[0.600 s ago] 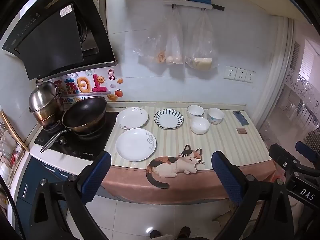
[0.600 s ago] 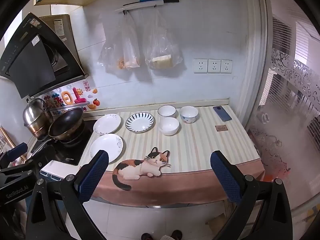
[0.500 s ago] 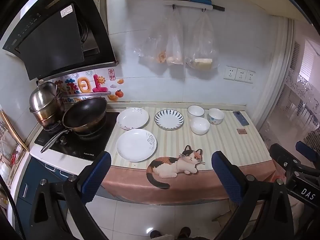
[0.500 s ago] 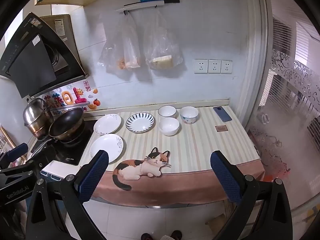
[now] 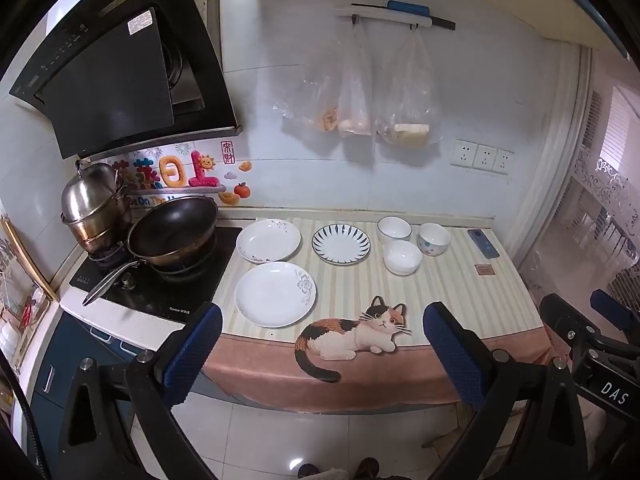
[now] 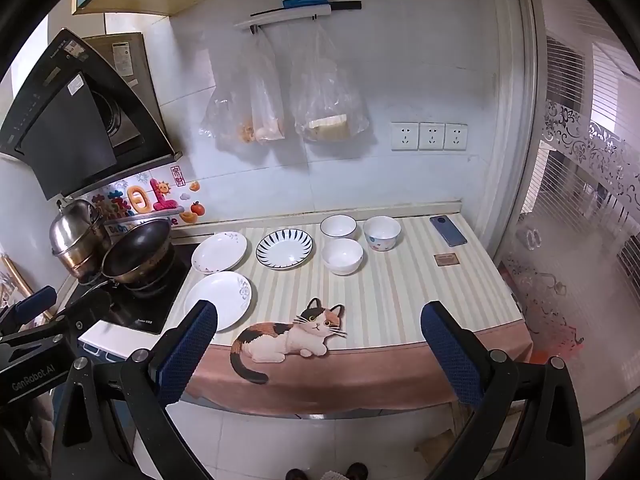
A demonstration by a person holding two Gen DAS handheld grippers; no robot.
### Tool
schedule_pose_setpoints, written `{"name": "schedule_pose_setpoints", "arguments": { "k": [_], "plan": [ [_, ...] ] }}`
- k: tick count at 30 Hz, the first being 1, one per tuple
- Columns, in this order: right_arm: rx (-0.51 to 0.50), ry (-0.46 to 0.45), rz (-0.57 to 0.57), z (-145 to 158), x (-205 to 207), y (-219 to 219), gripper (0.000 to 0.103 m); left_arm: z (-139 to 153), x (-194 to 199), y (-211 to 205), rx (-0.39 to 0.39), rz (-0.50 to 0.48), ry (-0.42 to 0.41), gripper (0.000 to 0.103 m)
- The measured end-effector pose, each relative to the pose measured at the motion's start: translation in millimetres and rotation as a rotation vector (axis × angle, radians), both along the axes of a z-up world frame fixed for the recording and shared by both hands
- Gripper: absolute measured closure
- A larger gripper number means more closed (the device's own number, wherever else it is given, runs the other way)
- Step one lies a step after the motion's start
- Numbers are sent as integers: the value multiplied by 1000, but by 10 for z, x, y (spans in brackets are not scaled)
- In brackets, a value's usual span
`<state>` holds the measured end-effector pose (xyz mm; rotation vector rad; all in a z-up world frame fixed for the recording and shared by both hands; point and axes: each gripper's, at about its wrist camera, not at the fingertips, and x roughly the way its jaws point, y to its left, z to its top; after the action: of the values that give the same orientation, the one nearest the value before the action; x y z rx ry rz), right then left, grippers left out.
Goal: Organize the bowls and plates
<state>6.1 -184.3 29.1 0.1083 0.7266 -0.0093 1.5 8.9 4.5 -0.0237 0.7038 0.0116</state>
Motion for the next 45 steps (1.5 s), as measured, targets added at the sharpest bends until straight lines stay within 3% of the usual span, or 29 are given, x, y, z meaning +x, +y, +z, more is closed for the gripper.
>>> {"name": "schedule_pose_setpoints", "arguments": {
  "k": [45],
  "plan": [
    [11, 17, 7, -111, 67, 138, 0, -40, -16, 93, 0, 2, 7, 0]
  ]
}}
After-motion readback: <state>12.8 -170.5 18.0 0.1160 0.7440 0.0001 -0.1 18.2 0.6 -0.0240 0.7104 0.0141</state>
